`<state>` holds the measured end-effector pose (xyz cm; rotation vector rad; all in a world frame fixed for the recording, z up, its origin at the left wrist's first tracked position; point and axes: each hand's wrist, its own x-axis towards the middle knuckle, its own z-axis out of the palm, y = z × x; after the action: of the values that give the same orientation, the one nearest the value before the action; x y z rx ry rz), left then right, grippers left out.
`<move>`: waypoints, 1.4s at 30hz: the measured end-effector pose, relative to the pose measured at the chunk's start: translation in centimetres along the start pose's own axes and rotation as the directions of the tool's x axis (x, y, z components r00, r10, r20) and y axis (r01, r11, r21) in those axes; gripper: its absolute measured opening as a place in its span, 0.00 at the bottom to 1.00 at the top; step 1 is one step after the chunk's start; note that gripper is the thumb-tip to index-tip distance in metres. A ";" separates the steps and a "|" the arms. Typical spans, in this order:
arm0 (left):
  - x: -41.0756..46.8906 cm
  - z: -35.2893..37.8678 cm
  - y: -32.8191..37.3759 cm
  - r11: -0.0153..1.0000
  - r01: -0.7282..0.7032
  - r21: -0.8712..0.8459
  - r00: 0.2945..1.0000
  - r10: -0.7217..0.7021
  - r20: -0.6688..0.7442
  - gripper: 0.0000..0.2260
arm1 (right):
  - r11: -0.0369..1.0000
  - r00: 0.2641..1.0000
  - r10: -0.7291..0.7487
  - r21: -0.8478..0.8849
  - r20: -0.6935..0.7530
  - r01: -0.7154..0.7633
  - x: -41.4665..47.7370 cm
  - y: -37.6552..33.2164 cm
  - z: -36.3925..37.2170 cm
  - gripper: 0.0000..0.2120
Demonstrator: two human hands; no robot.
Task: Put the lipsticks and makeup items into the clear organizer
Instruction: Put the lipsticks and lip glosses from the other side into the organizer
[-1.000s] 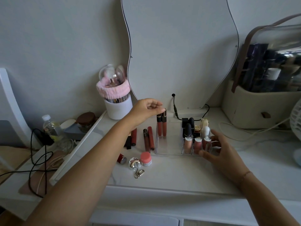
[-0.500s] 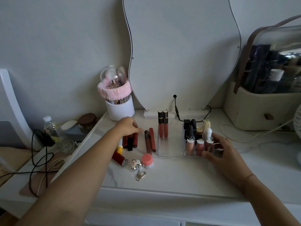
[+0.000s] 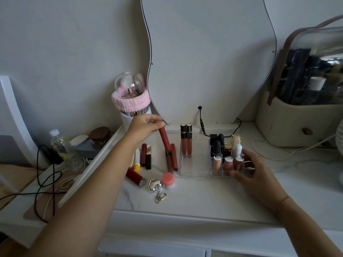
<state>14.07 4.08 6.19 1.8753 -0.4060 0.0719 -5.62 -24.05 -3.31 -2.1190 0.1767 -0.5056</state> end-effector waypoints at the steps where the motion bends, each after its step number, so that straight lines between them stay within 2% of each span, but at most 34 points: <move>1: -0.3 -0.2 1.0 0.998 -0.024 -0.063 1.000 0.023 -0.010 0.08 | 1.000 1.000 -0.001 0.002 0.005 0.001 0.0 0.1 0.0 0.33; 3: -0.7 -0.2 3.2 0.981 -0.098 -0.165 0.995 0.095 -0.024 0.08 | 1.000 1.000 0.000 0.014 0.010 0.000 0.1 0.2 0.1 0.34; 5: -1.1 0.2 5.3 0.961 -0.199 -0.192 0.980 0.199 -0.023 0.08 | 1.000 1.000 -0.002 0.021 0.005 0.002 0.2 0.4 0.1 0.34; 7: -1.4 1.2 7.3 0.933 -0.275 -0.231 0.958 0.285 0.014 0.09 | 1.000 1.000 -0.006 0.021 0.003 0.006 0.2 0.5 0.1 0.34; 10: -1.5 3.3 9.1 0.915 -0.309 -0.261 0.934 0.343 0.098 0.10 | 1.000 1.000 -0.005 0.021 0.003 0.005 0.2 0.6 0.2 0.34; 15: -0.9 6.7 8.3 0.950 -0.268 -0.157 0.927 0.299 0.225 0.12 | 1.000 1.000 -0.010 0.006 -0.010 0.010 0.3 0.4 0.3 0.33; 21: -0.9 7.3 5.3 0.976 -0.218 -0.003 0.938 0.210 0.277 0.13 | 1.000 1.000 -0.022 0.001 -0.011 0.022 0.2 0.5 0.2 0.34; 28: -1.3 7.5 3.7 0.983 -0.179 0.045 0.941 0.158 0.300 0.13 | 1.000 1.000 -0.023 -0.013 -0.005 0.023 0.2 0.4 0.2 0.34; 35: -1.2 7.5 3.0 0.979 -0.193 0.070 0.937 0.163 0.310 0.14 | 1.000 1.000 -0.023 -0.001 -0.004 0.023 0.2 0.6 0.2 0.34; 42: -1.3 6.7 3.6 0.986 -0.165 -0.012 0.934 0.160 0.320 0.14 | 1.000 1.000 -0.024 -0.001 -0.001 0.024 0.3 0.5 0.2 0.34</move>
<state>10.68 -2.85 6.88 1.8687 -0.7868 -0.1211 -5.29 -24.31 -3.76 -2.1237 0.1524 -0.5212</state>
